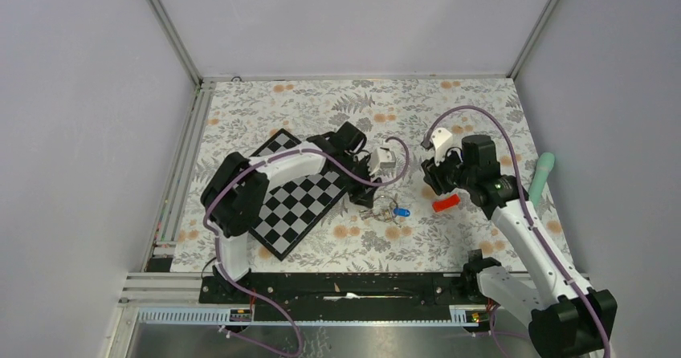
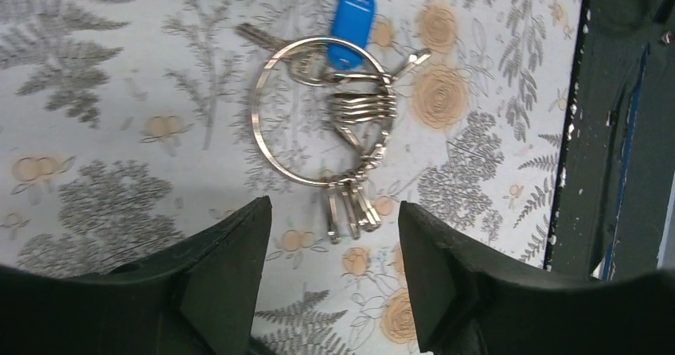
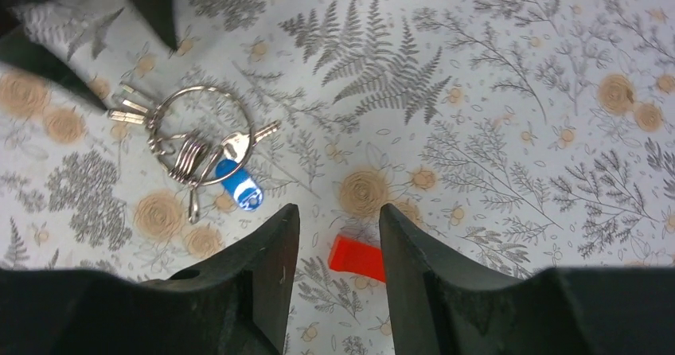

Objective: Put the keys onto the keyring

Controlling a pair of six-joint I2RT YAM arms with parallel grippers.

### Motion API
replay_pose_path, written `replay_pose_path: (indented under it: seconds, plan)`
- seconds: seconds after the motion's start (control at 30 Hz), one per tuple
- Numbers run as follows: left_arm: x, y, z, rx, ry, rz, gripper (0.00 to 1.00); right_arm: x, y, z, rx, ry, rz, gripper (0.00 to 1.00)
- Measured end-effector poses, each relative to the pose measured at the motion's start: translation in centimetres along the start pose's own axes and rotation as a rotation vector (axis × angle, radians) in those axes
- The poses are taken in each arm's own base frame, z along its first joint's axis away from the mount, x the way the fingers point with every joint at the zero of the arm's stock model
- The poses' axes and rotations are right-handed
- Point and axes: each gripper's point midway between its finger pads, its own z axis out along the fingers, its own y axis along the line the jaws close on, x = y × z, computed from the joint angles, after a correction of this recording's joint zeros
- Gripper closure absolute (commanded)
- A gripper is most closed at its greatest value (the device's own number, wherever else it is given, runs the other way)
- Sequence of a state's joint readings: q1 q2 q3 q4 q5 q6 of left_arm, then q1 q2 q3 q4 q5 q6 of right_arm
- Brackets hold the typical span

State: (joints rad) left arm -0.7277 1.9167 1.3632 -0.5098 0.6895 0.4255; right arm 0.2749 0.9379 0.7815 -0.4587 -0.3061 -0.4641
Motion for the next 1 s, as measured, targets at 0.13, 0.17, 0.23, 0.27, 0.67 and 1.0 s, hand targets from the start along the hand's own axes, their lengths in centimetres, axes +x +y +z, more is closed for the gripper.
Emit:
replay_pose_path:
  seconds: [0.13, 0.17, 0.23, 0.27, 0.67, 1.0]
  plan:
    - [0.7, -2.5, 1.0, 0.013, 0.031, 0.062, 0.37, 0.0, -2.2, 0.6, 0.057, 0.007, 0.114, 0.51]
    - [0.7, -2.8, 1.3, 0.013, 0.036, 0.075, 0.38, 0.3, -2.6, 0.8, 0.066, 0.013, 0.139, 0.52]
    - [0.7, -3.5, 2.2, 0.011, 0.046, 0.108, 0.4, 1.0, -3.7, 1.1, 0.088, 0.032, 0.203, 0.52]
    - [0.6, -3.7, 2.4, 0.007, 0.05, 0.119, 0.41, 1.3, -4.1, 1.2, 0.096, 0.041, 0.228, 0.52]
    - [0.9, -3.7, 5.3, -0.106, 0.125, 0.231, 0.46, 2.0, -4.9, 1.3, 0.101, 0.043, 0.312, 0.52]
    - [2.3, -2.9, 6.4, -0.151, 0.185, 0.241, 0.7, 1.7, -4.6, 1.3, 0.074, 0.028, 0.315, 0.52]
